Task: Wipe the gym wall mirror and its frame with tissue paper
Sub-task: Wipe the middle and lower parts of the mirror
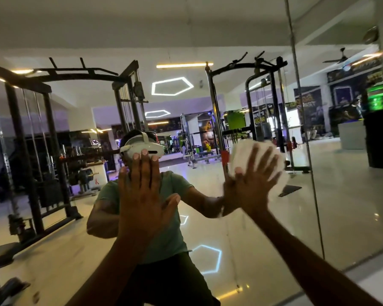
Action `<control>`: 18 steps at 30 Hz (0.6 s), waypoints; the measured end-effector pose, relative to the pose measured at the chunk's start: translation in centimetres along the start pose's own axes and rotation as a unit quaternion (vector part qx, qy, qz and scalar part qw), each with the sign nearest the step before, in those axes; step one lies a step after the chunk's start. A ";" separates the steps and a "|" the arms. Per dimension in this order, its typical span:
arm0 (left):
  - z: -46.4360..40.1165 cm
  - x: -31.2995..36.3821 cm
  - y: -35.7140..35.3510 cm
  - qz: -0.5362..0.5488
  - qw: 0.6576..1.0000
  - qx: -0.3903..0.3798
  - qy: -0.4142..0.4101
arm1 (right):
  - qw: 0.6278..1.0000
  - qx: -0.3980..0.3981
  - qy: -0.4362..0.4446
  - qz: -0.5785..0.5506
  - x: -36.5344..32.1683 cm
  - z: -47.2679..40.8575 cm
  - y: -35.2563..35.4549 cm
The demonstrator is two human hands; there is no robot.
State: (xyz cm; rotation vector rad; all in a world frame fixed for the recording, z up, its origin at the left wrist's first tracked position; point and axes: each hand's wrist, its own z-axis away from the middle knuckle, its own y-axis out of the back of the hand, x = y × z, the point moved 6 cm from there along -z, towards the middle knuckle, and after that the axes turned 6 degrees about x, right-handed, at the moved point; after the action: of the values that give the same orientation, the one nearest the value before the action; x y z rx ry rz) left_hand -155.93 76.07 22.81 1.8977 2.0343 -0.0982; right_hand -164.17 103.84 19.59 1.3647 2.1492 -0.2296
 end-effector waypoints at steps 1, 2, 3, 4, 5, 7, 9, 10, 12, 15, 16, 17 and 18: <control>0.2 0.9 0.0 0.007 1.000 -0.005 -0.001 | 0.999 -0.016 0.051 0.004 -2.0 2.1 -1.1; 0.6 2.1 -0.1 0.015 1.000 -0.010 -0.010 | 0.994 -0.029 0.102 0.008 -3.8 4.0 -1.7; 1.0 3.3 -0.2 0.024 0.999 -0.014 -0.017 | 0.989 -0.042 0.143 0.007 -4.7 5.1 -1.9; 1.3 4.2 -0.3 0.032 0.999 -0.016 -0.016 | 0.983 -0.046 0.177 0.008 -4.7 5.5 -1.9; 1.5 4.7 -0.3 0.035 0.999 -0.016 -0.009 | 0.977 -0.042 0.208 0.008 -4.1 5.1 -1.6; 1.5 4.8 -0.5 0.030 0.999 -0.015 0.001 | 0.969 -0.035 0.243 0.023 -1.3 3.2 -0.7; 1.5 4.7 -0.6 0.034 0.999 -0.002 -0.011 | 0.975 -0.025 0.216 0.042 3.0 0.5 0.4; 1.5 4.7 -0.5 0.037 0.999 0.005 -0.020 | 0.981 -0.022 0.188 0.042 5.2 -0.8 1.1; 1.5 4.9 -0.6 0.037 0.999 0.012 -0.025 | 0.992 -0.021 0.124 0.026 8.2 -2.7 2.1; 1.5 4.9 -0.9 0.026 0.999 -0.002 -0.019 | 1.000 0.001 0.024 0.003 9.3 -3.6 1.9; 1.6 4.8 -1.0 0.021 1.000 -0.008 -0.018 | 1.000 0.014 -0.019 -0.006 8.7 -3.1 1.4; 1.5 4.8 -1.2 0.018 1.000 -0.014 -0.016 | 0.998 0.024 -0.050 -0.013 7.6 -2.2 0.8; 1.6 4.7 -1.3 0.016 1.000 -0.019 -0.014 | 0.998 0.032 -0.056 -0.014 6.2 -0.7 0.1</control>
State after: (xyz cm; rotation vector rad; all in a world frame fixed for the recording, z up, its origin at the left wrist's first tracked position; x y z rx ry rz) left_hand -157.00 80.00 19.63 1.8949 1.9725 -0.0753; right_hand -166.27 108.97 16.80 1.3267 2.0848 -0.3798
